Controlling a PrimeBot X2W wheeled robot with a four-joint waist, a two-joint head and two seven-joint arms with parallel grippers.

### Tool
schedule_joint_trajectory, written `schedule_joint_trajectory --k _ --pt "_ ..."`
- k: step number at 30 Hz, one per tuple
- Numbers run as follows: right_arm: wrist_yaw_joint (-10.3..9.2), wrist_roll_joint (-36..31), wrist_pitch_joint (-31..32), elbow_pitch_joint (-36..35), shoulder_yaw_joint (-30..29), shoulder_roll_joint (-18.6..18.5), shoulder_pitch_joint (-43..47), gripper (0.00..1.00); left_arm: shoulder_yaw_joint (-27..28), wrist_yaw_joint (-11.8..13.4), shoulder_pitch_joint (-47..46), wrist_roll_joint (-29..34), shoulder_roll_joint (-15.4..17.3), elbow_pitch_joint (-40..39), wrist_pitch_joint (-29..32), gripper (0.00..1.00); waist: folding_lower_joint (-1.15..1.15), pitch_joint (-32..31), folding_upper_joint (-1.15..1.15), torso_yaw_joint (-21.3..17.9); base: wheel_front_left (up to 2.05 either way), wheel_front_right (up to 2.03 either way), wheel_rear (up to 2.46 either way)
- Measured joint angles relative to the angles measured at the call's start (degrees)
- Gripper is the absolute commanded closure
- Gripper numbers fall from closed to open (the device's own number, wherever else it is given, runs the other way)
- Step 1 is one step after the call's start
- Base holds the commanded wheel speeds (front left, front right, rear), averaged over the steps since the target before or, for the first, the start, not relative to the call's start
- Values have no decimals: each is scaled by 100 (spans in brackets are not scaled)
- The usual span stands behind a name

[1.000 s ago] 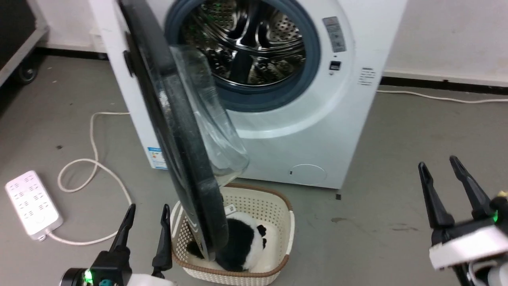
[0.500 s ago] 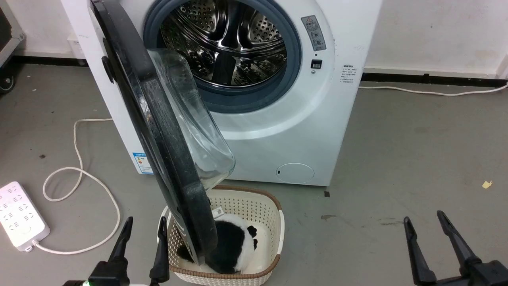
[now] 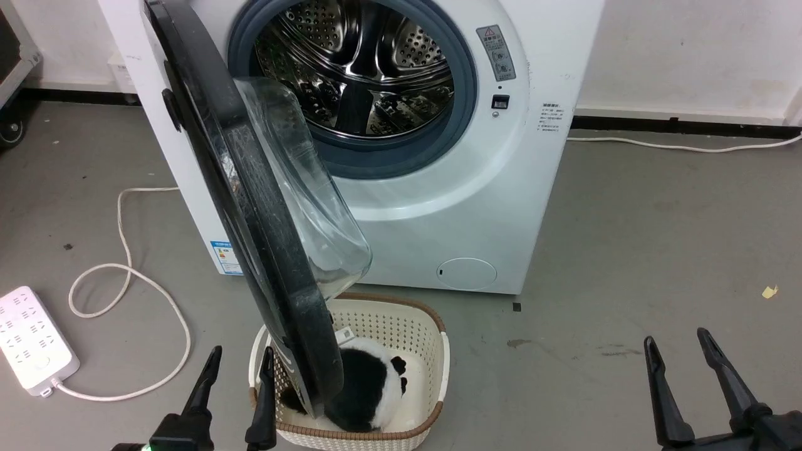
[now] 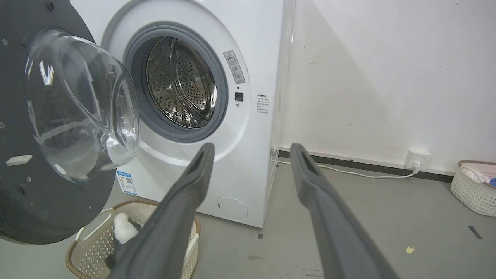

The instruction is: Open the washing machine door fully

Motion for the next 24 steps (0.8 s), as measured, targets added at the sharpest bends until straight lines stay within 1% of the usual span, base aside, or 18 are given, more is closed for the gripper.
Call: schedule_joint_trajectory --k 6,7,8,13,15,18,24 --pt "0 34 0 -1 26 2 0 0 0 1 -1 7 -5 21 0 0 0 13 0 0 0 0 0" --pt "0 44 0 0 32 2 0 0 0 0 -1 11 -7 37 0 29 0 15 0 2 0 0 0" --pt "0 52 0 0 35 2 0 0 5 2 -1 4 -11 46 0 100 0 16 0 2 0 0 0" --pt "0 89 0 3 54 3 0 0 107 60 -14 0 -30 -175 0 100 0 12 0 4 0 0 0" --pt "0 94 0 5 54 3 -1 0 226 165 -37 -4 -41 -411 0 100 0 8 0 8 0 0 0" --pt "0 118 0 5 54 4 -1 0 476 302 -153 -88 -57 -920 -1 100 0 -3 0 12 0 0 0" --pt "0 153 0 5 22 5 -2 0 682 324 -592 -8 -62 -2148 -3 100 0 -28 0 34 0 0 0"
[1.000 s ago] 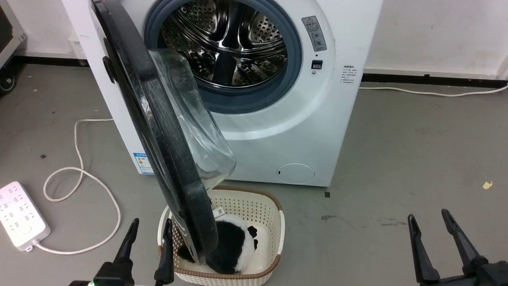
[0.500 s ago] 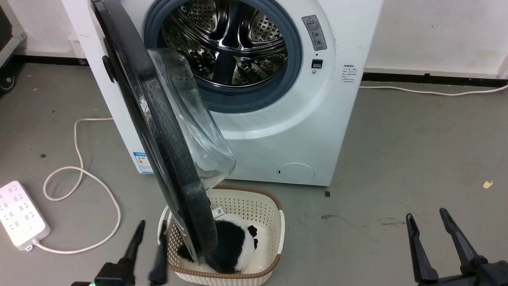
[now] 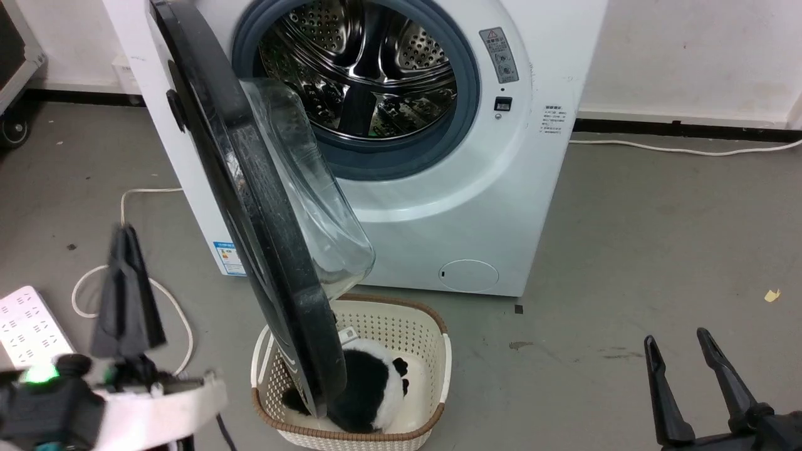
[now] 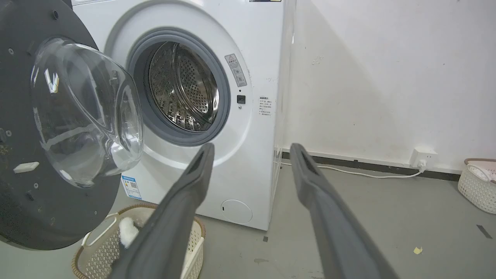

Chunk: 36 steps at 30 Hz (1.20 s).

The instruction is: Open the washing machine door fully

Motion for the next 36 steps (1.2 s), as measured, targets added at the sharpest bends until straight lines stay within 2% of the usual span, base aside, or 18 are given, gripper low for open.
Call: schedule_joint_trajectory --k 6,10,15,20,25,31,36 --pt "0 34 0 2 37 0 -1 0 -114 -85 -455 130 30 -913 -3 100 0 -16 0 -16 0 0 0" --pt "0 36 0 7 74 0 -2 0 -331 -166 -503 208 36 -1084 24 100 0 -18 0 -45 0 0 0" --pt "0 45 0 29 91 0 -2 0 -1063 -315 -477 321 13 -1182 376 100 0 -4 0 -106 0 0 0" --pt "0 85 0 64 102 0 -2 0 -1804 -428 -254 207 -26 -628 687 100 0 7 0 -118 0 0 0" --pt "0 86 0 82 138 1 -9 0 -2315 -376 -14 74 -101 149 982 100 0 30 0 -128 0 0 0" --pt "0 87 0 93 152 1 -13 0 -2387 -166 92 -182 -108 1134 1158 100 0 77 0 -116 0 0 0" --pt "0 94 0 107 167 2 -13 0 -2147 14 89 -336 -109 1801 1068 100 0 106 0 -98 0 0 0"
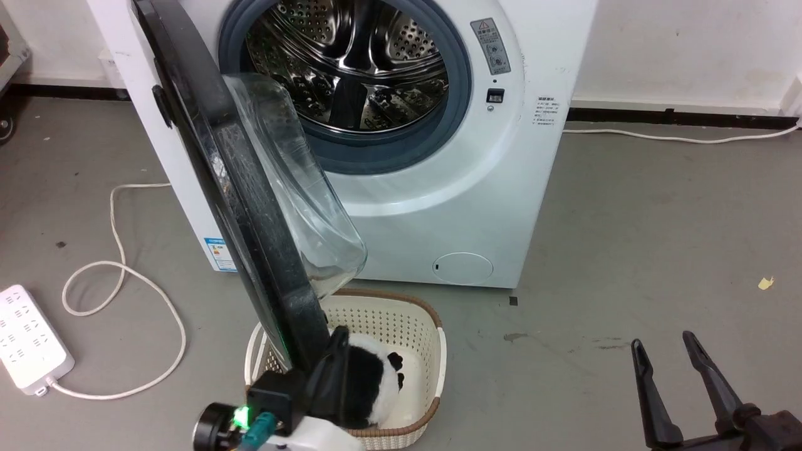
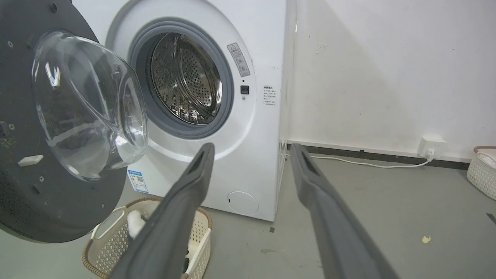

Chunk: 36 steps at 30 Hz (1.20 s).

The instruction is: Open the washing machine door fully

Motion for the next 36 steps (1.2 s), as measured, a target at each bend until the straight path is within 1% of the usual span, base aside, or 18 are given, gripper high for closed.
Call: schedule_joint_trajectory --k 3,9,10,14,18,22,26,31,36 --pt "0 26 0 3 -9 0 1 0 120 20 -16 -53 21 218 -91 100 0 9 0 65 0 0 0" --pt "0 86 0 40 15 0 2 0 141 20 -63 -92 65 454 -156 100 0 -11 0 310 0 0 0" --pt "0 121 -1 45 15 1 5 0 220 75 -55 -146 114 487 -164 100 0 -29 0 486 0 0 0" --pt "0 175 -1 49 30 2 8 0 446 180 -56 -210 225 483 -158 100 0 -31 0 773 0 0 0" --pt "0 180 -1 46 75 3 -1 0 724 283 -68 -303 409 438 -147 100 0 45 0 1080 0 0 0" --pt "0 162 -1 30 122 3 -14 0 1068 371 -165 -399 675 393 -20 100 -1 240 0 1340 0 0 0" --pt "0 8 -1 16 213 4 -160 0 1460 368 -430 -582 982 448 102 100 0 553 0 1514 0 0 0" --pt "0 -172 0 15 240 5 -400 0 1956 367 -873 -803 1402 687 180 100 1 987 0 1648 0 0 0" --pt "1 -325 40 -33 234 -3 -496 0 2361 332 -1296 -1057 1822 1093 358 100 1 1376 0 1701 0 0 0"
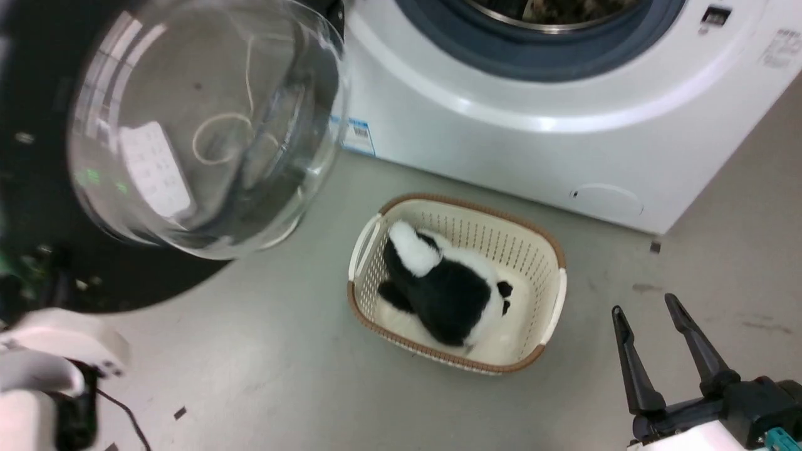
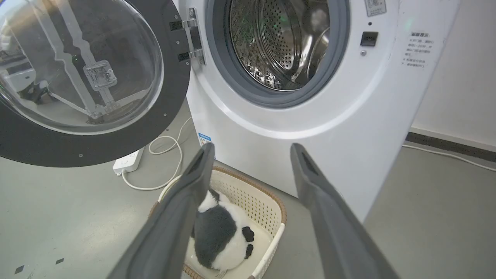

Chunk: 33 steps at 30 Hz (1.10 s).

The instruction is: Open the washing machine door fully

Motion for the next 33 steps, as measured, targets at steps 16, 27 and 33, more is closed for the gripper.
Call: schedule_joint_trajectory --k 16,27,33 --pt "-1 11 113 -119 -79 -108 -199 0 359 -268 -955 -297 544 1480 -556 100 -1 326 0 -215 0 0 0" --pt "-1 88 8 22 -319 -35 -170 0 12 -162 -480 73 207 620 -1281 100 -2 -451 0 -369 0 0 0" --pt "0 112 -16 48 -366 -11 -73 0 -328 -9 313 324 -293 -432 -1378 100 -3 -934 0 -587 0 0 0"
